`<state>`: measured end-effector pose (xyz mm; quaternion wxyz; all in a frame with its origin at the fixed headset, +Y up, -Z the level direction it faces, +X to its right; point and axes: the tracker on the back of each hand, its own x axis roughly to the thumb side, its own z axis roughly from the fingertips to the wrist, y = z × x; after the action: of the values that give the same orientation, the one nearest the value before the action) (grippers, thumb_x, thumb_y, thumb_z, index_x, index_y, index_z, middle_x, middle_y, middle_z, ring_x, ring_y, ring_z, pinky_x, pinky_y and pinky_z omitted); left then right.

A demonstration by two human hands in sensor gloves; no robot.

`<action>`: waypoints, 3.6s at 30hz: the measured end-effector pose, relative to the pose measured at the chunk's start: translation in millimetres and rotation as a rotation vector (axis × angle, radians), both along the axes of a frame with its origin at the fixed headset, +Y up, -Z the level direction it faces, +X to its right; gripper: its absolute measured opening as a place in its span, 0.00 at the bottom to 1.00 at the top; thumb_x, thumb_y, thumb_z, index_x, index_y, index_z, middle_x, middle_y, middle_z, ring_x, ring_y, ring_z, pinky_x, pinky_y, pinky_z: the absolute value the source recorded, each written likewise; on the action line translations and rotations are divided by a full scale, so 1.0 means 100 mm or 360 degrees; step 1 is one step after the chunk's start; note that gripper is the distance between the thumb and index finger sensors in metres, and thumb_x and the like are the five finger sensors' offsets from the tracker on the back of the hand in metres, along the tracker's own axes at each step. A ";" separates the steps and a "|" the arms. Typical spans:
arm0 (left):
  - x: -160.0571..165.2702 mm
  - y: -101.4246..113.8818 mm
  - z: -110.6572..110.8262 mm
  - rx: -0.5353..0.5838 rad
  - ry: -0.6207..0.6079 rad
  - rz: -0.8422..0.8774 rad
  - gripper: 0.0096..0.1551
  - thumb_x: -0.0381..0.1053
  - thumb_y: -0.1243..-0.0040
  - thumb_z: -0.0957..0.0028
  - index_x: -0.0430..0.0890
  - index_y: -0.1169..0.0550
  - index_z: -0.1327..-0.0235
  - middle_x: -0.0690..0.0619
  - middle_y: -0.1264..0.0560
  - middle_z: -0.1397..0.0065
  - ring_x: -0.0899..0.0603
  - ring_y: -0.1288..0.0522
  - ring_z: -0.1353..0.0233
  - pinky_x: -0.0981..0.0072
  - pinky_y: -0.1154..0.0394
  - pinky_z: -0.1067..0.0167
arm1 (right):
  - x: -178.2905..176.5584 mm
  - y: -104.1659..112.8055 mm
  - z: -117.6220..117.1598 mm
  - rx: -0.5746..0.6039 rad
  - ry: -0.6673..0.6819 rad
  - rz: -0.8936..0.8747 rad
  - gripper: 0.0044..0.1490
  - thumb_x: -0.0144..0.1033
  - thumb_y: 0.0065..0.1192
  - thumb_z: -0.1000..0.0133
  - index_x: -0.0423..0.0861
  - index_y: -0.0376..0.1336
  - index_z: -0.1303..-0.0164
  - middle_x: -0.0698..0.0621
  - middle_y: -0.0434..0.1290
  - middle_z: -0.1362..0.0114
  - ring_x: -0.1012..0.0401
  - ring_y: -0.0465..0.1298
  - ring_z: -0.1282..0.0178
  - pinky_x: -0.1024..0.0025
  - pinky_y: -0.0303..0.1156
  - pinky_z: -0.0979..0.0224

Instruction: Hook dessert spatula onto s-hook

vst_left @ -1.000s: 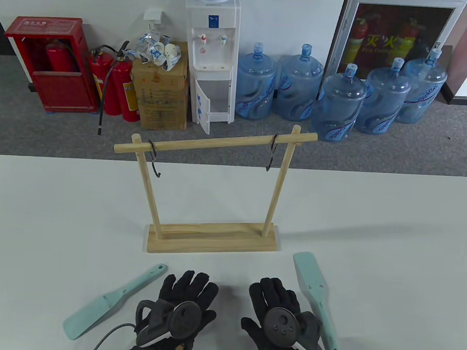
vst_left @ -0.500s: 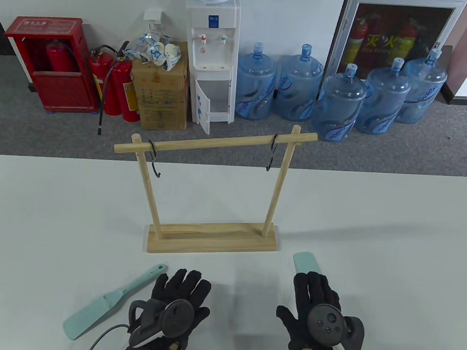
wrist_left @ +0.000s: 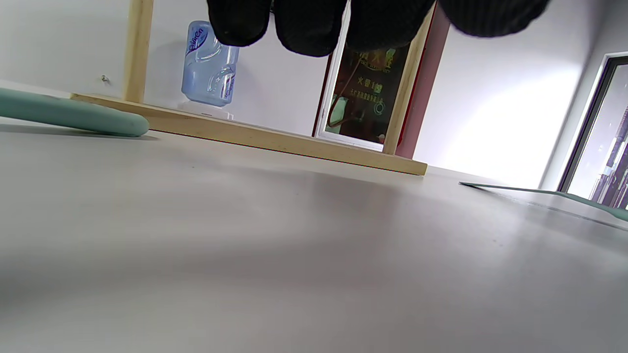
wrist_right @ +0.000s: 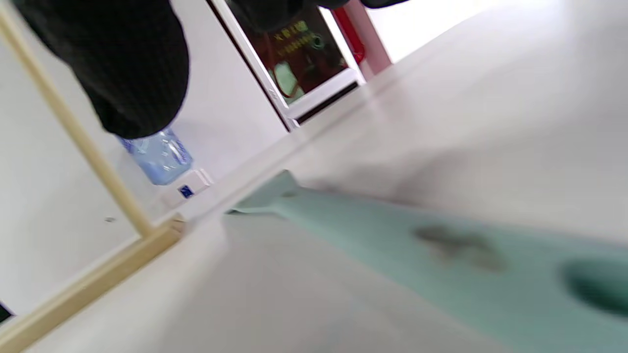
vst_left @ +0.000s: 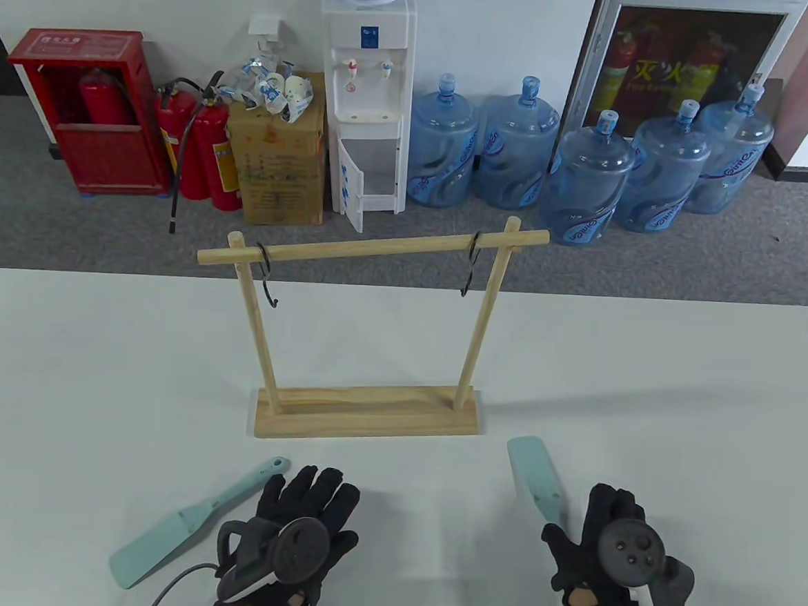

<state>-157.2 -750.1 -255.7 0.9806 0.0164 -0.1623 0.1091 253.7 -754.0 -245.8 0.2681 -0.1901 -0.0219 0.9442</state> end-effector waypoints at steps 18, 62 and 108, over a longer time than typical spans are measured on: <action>-0.06 0.00 -0.02 -0.0038 0.0037 0.0036 0.38 0.68 0.51 0.50 0.61 0.35 0.24 0.53 0.39 0.13 0.34 0.41 0.14 0.29 0.53 0.22 | 0.03 -0.30 -0.06 -0.0473 -0.0034 0.0017 0.51 0.53 0.69 0.52 0.40 0.55 0.24 0.41 0.44 0.20 0.39 0.46 0.19 0.35 0.40 0.22; -0.17 0.02 -0.04 -0.0035 0.0110 0.0093 0.38 0.68 0.51 0.50 0.61 0.37 0.23 0.53 0.39 0.13 0.34 0.41 0.14 0.29 0.53 0.22 | -0.57 0.27 0.06 0.0550 0.0418 0.0325 0.29 0.39 0.69 0.52 0.46 0.70 0.40 0.43 0.75 0.41 0.51 0.80 0.51 0.47 0.72 0.48; 0.27 0.24 0.13 0.0459 -0.0152 -0.0170 0.34 0.62 0.41 0.59 0.54 0.17 0.38 0.52 0.13 0.42 0.43 0.16 0.45 0.39 0.32 0.38 | -1.00 0.34 0.13 0.0763 0.0966 0.0324 0.40 0.43 0.75 0.54 0.48 0.64 0.31 0.46 0.66 0.29 0.46 0.73 0.34 0.41 0.64 0.33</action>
<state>-130.7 -726.5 -242.7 0.9636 0.1432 -0.2233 0.0329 154.1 -719.9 -232.4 0.2044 0.1687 -0.1801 0.9473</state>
